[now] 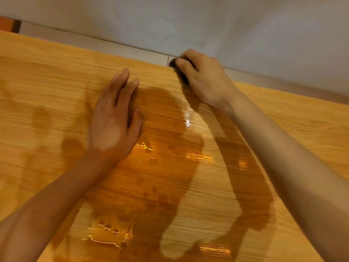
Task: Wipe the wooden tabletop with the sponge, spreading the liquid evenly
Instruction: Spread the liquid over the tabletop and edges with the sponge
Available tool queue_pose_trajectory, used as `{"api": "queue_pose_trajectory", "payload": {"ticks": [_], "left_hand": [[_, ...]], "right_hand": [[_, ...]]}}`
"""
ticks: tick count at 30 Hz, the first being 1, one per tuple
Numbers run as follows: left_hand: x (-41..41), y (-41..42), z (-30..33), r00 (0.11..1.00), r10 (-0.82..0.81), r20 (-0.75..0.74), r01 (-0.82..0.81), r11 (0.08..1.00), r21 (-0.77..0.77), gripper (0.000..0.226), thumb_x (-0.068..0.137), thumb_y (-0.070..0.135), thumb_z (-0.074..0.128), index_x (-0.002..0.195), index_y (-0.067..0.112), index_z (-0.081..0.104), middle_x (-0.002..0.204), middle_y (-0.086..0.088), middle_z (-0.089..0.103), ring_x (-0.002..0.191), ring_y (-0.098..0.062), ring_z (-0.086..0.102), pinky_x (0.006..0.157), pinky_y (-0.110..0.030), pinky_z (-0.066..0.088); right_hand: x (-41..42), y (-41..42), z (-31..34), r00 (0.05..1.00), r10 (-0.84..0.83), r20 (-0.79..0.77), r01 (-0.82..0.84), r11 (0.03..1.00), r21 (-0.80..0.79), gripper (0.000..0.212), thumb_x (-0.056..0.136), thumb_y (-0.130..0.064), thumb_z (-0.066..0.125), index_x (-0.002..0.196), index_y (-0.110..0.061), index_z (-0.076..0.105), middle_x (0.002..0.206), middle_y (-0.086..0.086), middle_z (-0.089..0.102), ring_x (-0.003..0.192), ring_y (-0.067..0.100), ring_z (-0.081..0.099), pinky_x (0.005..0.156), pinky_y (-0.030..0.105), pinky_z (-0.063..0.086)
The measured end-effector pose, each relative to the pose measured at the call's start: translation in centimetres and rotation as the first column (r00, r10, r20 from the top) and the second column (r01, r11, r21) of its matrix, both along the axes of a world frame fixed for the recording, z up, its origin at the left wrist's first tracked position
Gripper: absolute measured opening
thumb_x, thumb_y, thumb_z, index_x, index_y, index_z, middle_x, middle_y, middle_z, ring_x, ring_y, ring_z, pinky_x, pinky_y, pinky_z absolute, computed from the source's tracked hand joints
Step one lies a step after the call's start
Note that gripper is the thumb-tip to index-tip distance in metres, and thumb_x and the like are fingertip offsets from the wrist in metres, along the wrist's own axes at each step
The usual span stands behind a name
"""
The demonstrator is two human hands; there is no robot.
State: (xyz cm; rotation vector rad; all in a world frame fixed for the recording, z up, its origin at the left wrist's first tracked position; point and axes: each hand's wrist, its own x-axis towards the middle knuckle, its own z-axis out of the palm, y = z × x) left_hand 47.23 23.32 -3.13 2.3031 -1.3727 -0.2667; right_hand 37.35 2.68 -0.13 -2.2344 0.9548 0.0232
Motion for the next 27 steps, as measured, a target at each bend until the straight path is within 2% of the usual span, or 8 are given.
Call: {"api": "queue_pose_trajectory", "payload": {"ticks": [2, 6, 9, 14, 18, 21, 23, 27], "left_hand": [[0.1, 0.0, 0.0, 1.0, 0.001, 0.004, -0.001, 1.0, 0.023, 0.052, 0.102, 0.024, 0.043, 0.149, 0.002, 0.044, 0.163, -0.016, 0.031, 0.151, -0.034, 0.029, 0.122, -0.05, 0.028], [0.3, 0.0, -0.1, 0.999, -0.007, -0.032, 0.009, 0.998, 0.062, 0.054, 0.103, 0.027, 0.04, 0.153, 0.006, 0.039, 0.166, -0.012, 0.025, 0.155, -0.03, 0.021, 0.123, -0.048, 0.027], [0.4, 0.1, 0.0, 0.999, -0.02, -0.039, 0.022, 0.999, 0.048, 0.054, 0.102, 0.026, 0.039, 0.152, 0.005, 0.04, 0.166, -0.013, 0.026, 0.155, -0.031, 0.022, 0.123, -0.047, 0.027], [0.4, 0.2, 0.2, 0.999, -0.04, -0.021, 0.041, 0.998, 0.057, 0.054, 0.103, 0.021, 0.042, 0.153, 0.0, 0.035, 0.166, -0.015, 0.025, 0.155, -0.03, 0.02, 0.127, -0.043, 0.019], [0.2, 0.3, 0.3, 0.997, -0.038, -0.065, 0.042, 0.997, 0.058, 0.055, 0.106, 0.021, 0.044, 0.156, 0.002, 0.03, 0.167, -0.014, 0.02, 0.156, -0.028, 0.016, 0.129, -0.041, 0.012], [0.5, 0.6, 0.6, 0.991, -0.052, -0.127, 0.056, 0.998, 0.031, 0.056, 0.107, 0.022, 0.043, 0.158, 0.004, 0.028, 0.168, -0.01, 0.019, 0.157, -0.024, 0.014, 0.129, -0.033, 0.004], [1.1, 1.3, 0.8, 0.987, -0.062, -0.148, 0.067, 0.997, 0.029, 0.057, 0.107, 0.023, 0.041, 0.159, 0.007, 0.025, 0.169, -0.008, 0.017, 0.157, -0.02, 0.012, 0.127, -0.027, -0.003], [3.6, 4.6, 0.8, 0.994, -0.031, -0.102, 0.036, 0.998, 0.049, 0.056, 0.107, 0.024, 0.041, 0.157, 0.003, 0.029, 0.167, -0.012, 0.021, 0.156, -0.027, 0.016, 0.128, -0.038, 0.004]], "right_hand": [[-3.6, -1.4, 0.6, 0.997, -0.057, -0.052, 0.055, 0.998, -0.035, 0.029, 0.102, -0.032, 0.04, 0.109, -0.017, 0.063, 0.11, 0.007, 0.068, 0.104, 0.028, 0.058, 0.082, 0.033, 0.04], [-7.3, -1.6, 1.4, 0.962, -0.245, -0.124, 0.224, 0.961, -0.162, 0.027, 0.103, -0.03, 0.037, 0.101, -0.018, 0.062, 0.103, 0.006, 0.066, 0.101, 0.029, 0.058, 0.078, 0.033, 0.04], [-1.8, 0.7, 0.2, 0.971, -0.212, -0.107, 0.187, 0.961, -0.204, 0.033, 0.102, -0.028, 0.036, 0.108, -0.008, 0.062, 0.113, 0.016, 0.065, 0.107, 0.035, 0.056, 0.09, 0.043, 0.044], [6.2, 4.7, -0.6, 0.999, -0.024, 0.025, 0.028, 0.989, -0.148, 0.031, 0.102, -0.029, 0.038, 0.111, -0.01, 0.06, 0.112, 0.011, 0.066, 0.105, 0.031, 0.058, 0.091, 0.045, 0.044], [-0.4, 2.2, 0.5, 0.986, -0.163, -0.034, 0.156, 0.977, -0.143, 0.03, 0.101, -0.032, 0.04, 0.11, -0.018, 0.064, 0.116, 0.008, 0.067, 0.11, 0.029, 0.058, 0.096, 0.042, 0.044], [-4.0, 1.4, 1.4, 0.939, -0.336, -0.079, 0.315, 0.928, -0.197, 0.03, 0.102, -0.03, 0.038, 0.105, -0.016, 0.065, 0.112, 0.011, 0.068, 0.106, 0.031, 0.058, 0.088, 0.037, 0.043], [-2.4, 1.8, 1.1, 0.919, -0.379, -0.107, 0.353, 0.913, -0.205, 0.034, 0.102, -0.03, 0.037, 0.106, -0.011, 0.065, 0.113, 0.015, 0.067, 0.106, 0.034, 0.057, 0.087, 0.038, 0.042], [6.0, 5.0, 0.0, 0.963, -0.266, -0.032, 0.258, 0.952, -0.165, 0.032, 0.1, -0.031, 0.04, 0.106, -0.014, 0.066, 0.112, 0.012, 0.068, 0.106, 0.033, 0.058, 0.083, 0.038, 0.046]]}}
